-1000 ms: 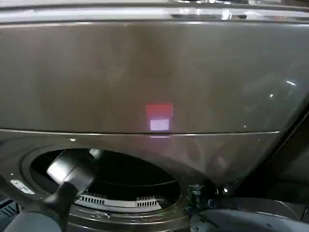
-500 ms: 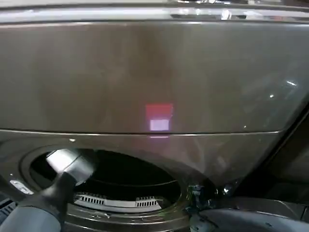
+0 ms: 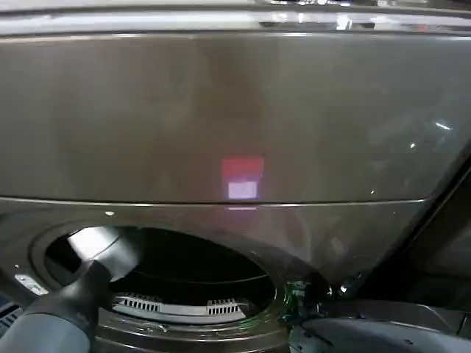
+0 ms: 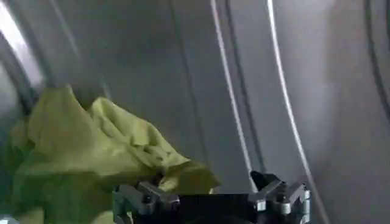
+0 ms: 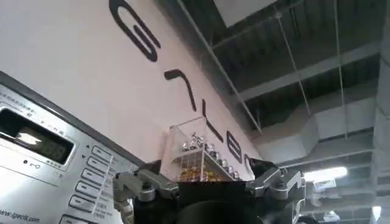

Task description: Grasp the clothes from the dryer.

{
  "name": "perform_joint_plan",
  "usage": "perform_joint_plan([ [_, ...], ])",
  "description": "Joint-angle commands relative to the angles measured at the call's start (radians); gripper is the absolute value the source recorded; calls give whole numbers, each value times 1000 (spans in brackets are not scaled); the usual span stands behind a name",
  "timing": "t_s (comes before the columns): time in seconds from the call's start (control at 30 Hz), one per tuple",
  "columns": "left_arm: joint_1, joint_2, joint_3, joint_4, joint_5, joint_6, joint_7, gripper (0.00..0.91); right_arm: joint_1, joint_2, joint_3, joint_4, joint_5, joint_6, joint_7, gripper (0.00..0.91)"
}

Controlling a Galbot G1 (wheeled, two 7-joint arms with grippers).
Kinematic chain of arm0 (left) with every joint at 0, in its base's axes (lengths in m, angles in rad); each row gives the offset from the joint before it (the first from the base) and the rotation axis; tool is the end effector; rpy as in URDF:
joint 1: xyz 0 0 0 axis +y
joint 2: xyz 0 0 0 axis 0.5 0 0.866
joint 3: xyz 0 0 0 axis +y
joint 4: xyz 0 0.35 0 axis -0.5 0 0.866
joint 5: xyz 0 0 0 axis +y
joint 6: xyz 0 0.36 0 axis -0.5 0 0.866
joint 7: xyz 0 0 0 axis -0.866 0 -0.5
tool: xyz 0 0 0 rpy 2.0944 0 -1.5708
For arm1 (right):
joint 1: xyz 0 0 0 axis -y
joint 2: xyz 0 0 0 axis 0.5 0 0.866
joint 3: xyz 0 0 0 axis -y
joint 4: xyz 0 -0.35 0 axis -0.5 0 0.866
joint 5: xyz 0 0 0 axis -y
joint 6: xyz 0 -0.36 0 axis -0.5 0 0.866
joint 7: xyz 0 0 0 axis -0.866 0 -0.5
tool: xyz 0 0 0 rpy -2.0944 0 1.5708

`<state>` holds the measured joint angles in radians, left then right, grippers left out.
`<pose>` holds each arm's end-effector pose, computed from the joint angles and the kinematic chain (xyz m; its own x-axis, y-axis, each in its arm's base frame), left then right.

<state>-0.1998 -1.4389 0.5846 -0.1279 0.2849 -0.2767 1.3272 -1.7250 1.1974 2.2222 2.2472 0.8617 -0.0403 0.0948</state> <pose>0.6761 0.0523 -0.2053 0.0214 0.2284 0.9733 0.9788 -0.2033 0.0262 -0.0370 -0.3047 0.0112 -0.4007 0.5700 -0.7173 0.8488 0.5258 -0.0564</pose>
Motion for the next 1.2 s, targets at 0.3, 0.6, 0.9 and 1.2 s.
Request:
perform_joint_plan([
  [0.3, 10, 12, 16, 22, 61, 5, 19, 68, -1, 10, -1, -3, -8, 2, -2, 907],
  [0.6, 6, 13, 19, 29, 65, 5, 19, 0, -4, 6, 5, -4, -6, 1, 1, 907],
  [0.9, 14, 7, 0, 29, 40, 20, 3, 0, -6, 3, 11, -11, -5, 1, 1, 907],
  [1.2, 7, -9, -76, 27, -45, 44, -60, 0, -4, 3, 8, -11, -7, 2, 2, 907],
])
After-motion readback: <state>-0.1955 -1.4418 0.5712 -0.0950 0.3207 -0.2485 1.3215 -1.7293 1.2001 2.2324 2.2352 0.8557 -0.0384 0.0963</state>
